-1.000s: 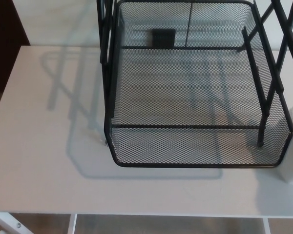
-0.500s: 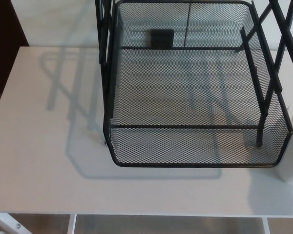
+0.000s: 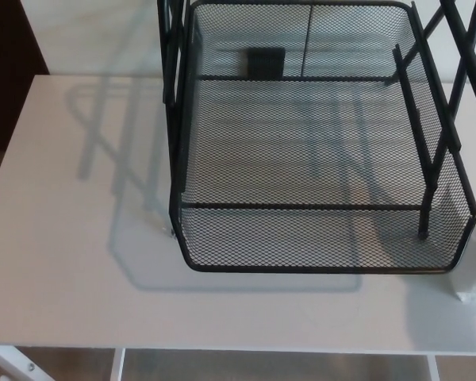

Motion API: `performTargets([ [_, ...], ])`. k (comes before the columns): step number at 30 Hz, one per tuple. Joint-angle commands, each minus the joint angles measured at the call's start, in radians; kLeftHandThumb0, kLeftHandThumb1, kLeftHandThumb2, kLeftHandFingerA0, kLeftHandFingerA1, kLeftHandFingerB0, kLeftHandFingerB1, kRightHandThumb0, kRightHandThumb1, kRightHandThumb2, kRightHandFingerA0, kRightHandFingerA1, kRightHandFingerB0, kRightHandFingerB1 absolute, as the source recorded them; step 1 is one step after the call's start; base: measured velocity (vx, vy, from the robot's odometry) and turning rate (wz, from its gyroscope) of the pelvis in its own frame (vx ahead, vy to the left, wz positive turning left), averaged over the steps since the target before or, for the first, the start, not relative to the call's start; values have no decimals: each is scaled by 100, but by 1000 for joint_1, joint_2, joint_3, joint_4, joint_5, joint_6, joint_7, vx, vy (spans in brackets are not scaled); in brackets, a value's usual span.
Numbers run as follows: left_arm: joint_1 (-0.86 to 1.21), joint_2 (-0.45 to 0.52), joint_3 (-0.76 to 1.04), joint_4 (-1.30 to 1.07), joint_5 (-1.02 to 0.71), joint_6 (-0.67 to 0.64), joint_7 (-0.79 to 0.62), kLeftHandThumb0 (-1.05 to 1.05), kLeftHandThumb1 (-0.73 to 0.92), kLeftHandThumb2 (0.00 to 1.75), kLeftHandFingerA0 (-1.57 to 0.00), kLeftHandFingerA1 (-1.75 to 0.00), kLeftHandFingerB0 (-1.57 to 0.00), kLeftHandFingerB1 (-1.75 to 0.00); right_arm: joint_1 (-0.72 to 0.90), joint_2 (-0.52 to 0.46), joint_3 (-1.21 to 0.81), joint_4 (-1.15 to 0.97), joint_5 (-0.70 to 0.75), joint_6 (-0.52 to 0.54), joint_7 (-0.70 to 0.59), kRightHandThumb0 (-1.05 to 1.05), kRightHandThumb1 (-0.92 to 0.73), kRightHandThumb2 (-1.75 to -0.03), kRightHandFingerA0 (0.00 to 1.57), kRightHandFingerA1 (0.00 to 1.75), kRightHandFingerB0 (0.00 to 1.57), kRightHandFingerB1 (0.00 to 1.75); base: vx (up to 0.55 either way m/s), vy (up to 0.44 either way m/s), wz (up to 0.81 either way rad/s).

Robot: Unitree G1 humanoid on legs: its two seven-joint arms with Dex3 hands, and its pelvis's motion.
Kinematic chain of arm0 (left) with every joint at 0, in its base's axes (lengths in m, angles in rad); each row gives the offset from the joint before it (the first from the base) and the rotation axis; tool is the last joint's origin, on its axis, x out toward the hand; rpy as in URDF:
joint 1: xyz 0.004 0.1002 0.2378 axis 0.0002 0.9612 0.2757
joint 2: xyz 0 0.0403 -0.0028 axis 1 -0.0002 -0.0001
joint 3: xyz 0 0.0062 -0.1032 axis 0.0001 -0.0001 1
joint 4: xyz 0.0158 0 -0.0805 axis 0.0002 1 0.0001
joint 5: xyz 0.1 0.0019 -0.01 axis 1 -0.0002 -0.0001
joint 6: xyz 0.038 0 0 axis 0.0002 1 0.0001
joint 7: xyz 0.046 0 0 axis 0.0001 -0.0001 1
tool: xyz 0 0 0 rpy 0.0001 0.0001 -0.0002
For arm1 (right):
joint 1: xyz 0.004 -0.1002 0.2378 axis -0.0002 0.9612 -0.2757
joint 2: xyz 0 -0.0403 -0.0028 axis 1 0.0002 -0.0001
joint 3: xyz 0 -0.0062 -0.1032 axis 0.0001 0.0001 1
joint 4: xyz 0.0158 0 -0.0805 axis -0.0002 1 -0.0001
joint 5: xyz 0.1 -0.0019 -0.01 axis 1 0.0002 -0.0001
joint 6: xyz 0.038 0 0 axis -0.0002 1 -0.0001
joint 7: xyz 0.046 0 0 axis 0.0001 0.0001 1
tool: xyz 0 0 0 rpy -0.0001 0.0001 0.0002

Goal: The robot walks towards a desk on which a file tray is kept in the middle and a toilet paper roll is kept on its right. The robot uses its right hand to hook on finger in the gap of the roll and grabs it, lifts it and places it on the tray.

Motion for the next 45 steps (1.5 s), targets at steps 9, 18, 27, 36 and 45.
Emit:
performTargets([
  [9,-8,30,-33,-21,43,-22,24,-69,92,67,-43,-61,-41,-44,-55,82,192,351,-360,-251,-681,-18,-49,-56,98,141,99,60,0,0,0],
  [18,3,33,-42,-53,42,-20,24,-76,76,86,-45,-65,-39,-50,-71,86,209,400,-382,-235,-790,-15,-52,-59,93,153,96,92,0,0,0],
  [27,12,40,-51,-62,48,-19,33,-69,92,69,-43,-55,-43,-44,-47,45,87,353,-242,-308,-750,-9,-59,-58,84,154,84,111,0,0,0],
  [36,34,49,-43,-76,46,-16,29,-70,92,71,-43,-55,-43,-44,-8,14,-171,193,-78,-313,-576,-6,-59,-74,104,125,98,72,0,0,0],
  [45,34,57,-38,-60,43,-14,22,-71,92,69,-43,-56,-41,-43,-67,19,-429,94,57,-323,-439,-12,-58,-80,102,137,100,79,0,0,0],
])
